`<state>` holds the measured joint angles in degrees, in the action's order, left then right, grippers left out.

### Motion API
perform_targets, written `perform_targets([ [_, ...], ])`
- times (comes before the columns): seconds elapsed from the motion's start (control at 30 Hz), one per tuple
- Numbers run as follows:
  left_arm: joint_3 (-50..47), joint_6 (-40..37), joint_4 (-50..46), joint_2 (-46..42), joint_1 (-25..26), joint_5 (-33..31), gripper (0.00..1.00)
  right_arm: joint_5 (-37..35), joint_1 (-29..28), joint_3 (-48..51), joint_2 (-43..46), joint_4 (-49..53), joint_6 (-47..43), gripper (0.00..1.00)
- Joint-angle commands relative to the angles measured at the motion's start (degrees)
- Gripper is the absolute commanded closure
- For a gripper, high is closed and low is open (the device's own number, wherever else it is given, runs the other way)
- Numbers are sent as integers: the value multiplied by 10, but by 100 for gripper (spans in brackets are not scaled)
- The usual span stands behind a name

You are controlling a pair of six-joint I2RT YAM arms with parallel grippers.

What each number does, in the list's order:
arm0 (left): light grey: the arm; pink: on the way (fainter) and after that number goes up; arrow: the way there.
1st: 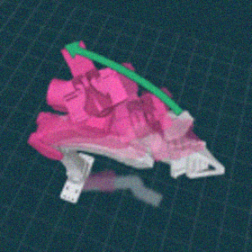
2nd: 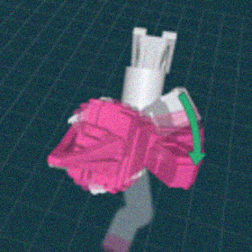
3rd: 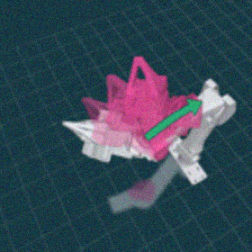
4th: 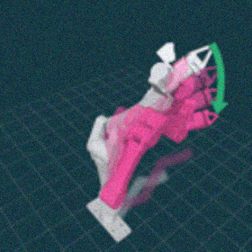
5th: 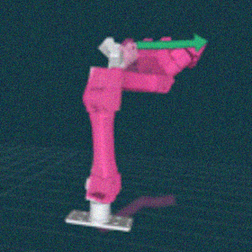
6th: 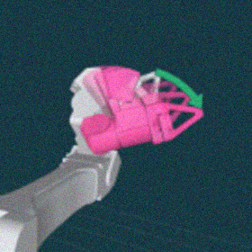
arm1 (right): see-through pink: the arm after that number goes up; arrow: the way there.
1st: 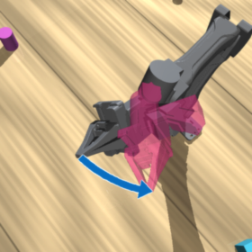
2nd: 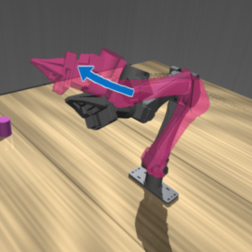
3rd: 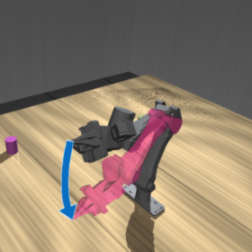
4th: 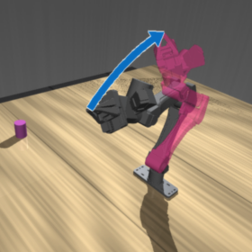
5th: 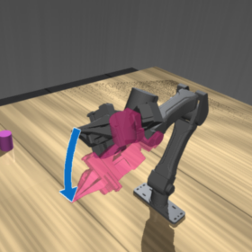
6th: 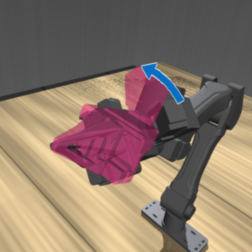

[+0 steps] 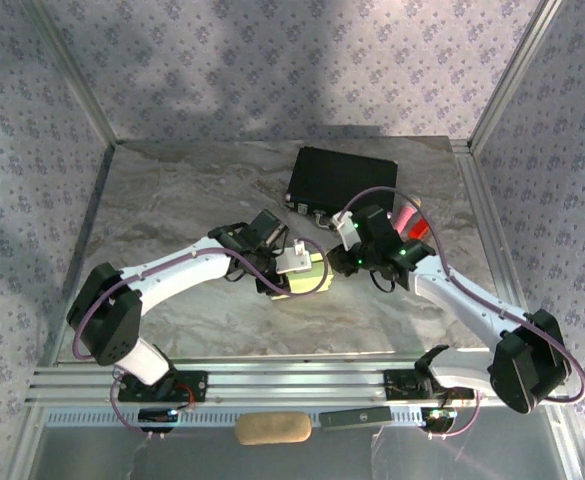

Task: Fold the paper box

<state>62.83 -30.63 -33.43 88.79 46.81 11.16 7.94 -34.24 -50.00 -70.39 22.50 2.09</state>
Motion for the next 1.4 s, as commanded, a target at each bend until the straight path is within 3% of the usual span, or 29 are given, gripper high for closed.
perform_targets([
  [0.0, 8, -9, -10, -6, -4, 11, 52, -9, -7, -16, 4, 20, -1, 77],
  [0.4, 9, -4, -6, -3, -3, 5, 52, -53, -25, -16, 7, 33, 13, 89],
  [0.73, 11, 6, 1, 0, -3, -2, 52, -113, -66, -25, -2, 38, 76, 100],
  [1.03, 11, 16, 4, 0, -2, -16, 49, -166, -109, -57, -26, 64, 159, 100],
  [1.37, 10, 35, 9, -2, -1, -29, 46, -176, -125, -76, -48, 84, 241, 100],
])
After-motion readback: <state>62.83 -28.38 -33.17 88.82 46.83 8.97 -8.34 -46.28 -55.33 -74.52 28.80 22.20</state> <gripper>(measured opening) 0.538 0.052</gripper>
